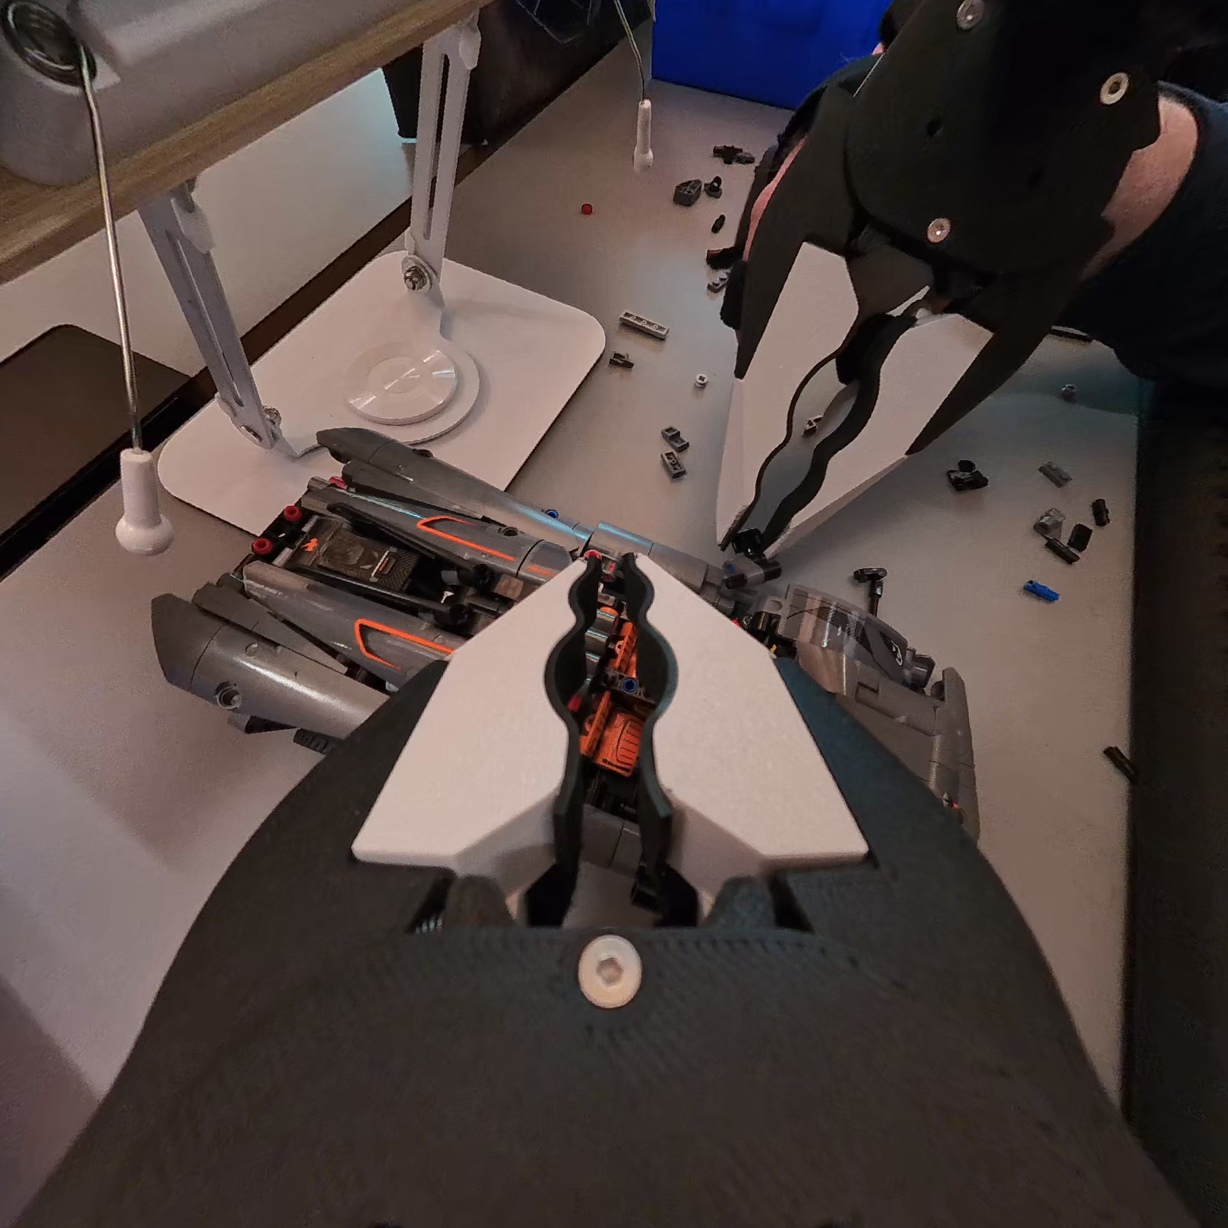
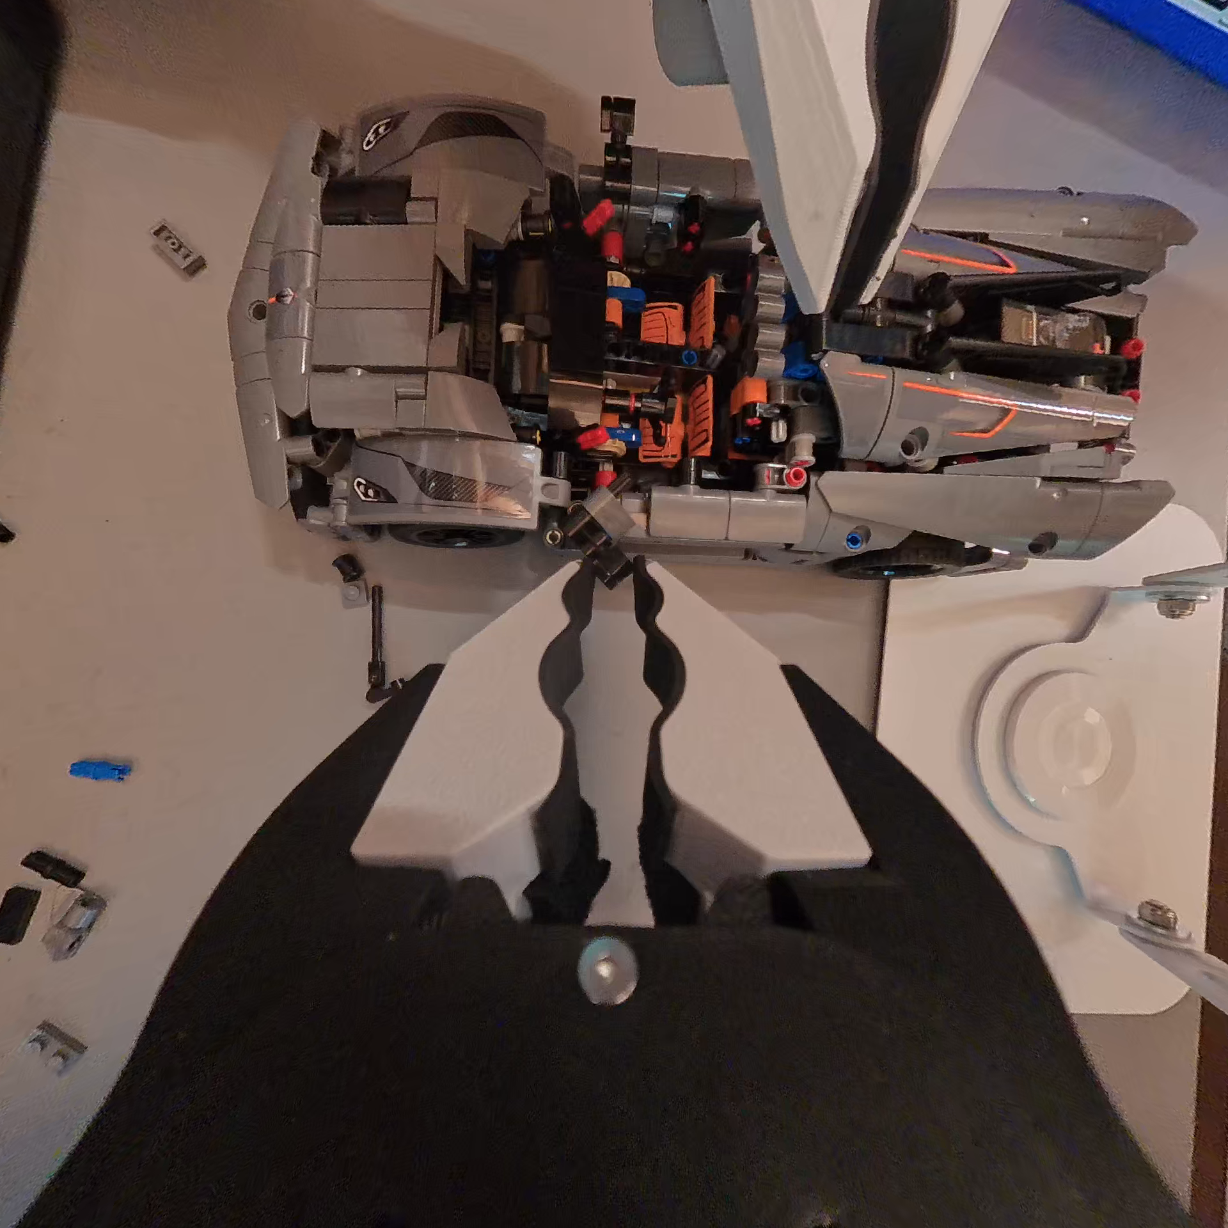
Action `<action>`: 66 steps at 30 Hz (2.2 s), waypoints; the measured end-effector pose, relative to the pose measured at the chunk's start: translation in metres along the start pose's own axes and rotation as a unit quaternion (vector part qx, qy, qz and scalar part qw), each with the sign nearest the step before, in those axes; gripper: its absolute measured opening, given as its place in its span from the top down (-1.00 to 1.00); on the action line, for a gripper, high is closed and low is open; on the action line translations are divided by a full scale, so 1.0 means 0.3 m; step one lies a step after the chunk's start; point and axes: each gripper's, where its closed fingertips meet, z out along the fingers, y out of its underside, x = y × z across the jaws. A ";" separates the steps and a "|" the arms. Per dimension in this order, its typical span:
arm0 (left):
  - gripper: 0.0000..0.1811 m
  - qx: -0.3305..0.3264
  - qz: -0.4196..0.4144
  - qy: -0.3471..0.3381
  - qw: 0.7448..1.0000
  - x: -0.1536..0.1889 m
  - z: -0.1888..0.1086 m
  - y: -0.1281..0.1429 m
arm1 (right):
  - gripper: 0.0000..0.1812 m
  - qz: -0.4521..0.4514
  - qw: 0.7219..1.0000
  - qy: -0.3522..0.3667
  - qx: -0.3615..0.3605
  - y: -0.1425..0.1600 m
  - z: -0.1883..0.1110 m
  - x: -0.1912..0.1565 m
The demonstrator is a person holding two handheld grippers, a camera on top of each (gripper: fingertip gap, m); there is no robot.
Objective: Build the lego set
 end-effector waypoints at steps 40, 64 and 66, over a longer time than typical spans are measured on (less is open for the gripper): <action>0.88 0.015 0.002 0.134 0.991 0.170 0.077 -0.032 | 0.89 -0.004 0.997 0.044 0.067 -0.067 -0.102 0.045; 0.85 0.100 -0.073 0.183 0.975 0.160 0.033 -0.114 | 0.89 -0.041 0.993 0.074 0.077 -0.096 -0.132 0.045; 0.86 0.098 -0.068 0.185 0.976 0.163 0.036 -0.106 | 0.89 -0.040 0.994 0.073 0.075 -0.093 -0.129 0.044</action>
